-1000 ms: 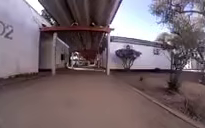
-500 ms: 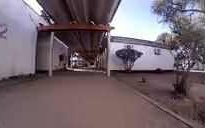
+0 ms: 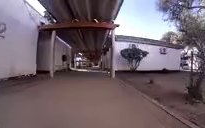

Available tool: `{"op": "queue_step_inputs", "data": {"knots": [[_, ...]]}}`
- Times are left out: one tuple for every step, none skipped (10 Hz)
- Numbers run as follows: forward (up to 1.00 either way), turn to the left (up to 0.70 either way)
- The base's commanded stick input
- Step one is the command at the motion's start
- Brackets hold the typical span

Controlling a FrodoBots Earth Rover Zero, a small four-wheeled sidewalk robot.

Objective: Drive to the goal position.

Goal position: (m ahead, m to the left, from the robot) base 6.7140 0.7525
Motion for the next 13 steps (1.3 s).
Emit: {"op": "queue_step_inputs", "data": {"knots": [[0.70,0.00],[0.70,0.00],[0.70,0.00],[0.70,0.00],[0.70,0.00],[0.70,0.00],[0.70,0.00],[0.70,0.00],[0.70,0.02],[0.70,0.08],[0.70,0.00],[0.70,0.00],[0.70,0.00]]}}
